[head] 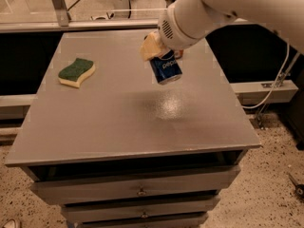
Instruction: Place pepsi can upright
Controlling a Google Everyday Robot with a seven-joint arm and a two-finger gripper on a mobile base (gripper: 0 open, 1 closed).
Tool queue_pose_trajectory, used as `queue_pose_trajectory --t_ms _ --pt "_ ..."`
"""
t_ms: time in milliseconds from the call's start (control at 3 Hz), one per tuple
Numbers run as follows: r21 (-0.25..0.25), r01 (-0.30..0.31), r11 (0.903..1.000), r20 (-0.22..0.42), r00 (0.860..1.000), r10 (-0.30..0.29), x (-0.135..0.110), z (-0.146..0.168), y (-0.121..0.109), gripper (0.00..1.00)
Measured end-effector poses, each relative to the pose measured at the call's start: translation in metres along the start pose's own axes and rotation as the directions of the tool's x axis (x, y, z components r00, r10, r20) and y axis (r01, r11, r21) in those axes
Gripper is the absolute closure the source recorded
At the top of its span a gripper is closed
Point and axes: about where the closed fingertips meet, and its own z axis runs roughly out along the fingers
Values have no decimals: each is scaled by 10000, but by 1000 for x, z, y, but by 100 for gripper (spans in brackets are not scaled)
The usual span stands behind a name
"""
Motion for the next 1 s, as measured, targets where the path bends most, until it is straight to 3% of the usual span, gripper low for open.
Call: queue_pose_trajectory --t_ms 333,667,1000 --pt "-1209 76 9926 1480 9889 105 -1 8 15 100" --pt "-2400 -424 9699 3247 9380 1213 -13 24 6 100" --pt "-2923 -503 9550 4548 8711 1851 -11 15 -24 100"
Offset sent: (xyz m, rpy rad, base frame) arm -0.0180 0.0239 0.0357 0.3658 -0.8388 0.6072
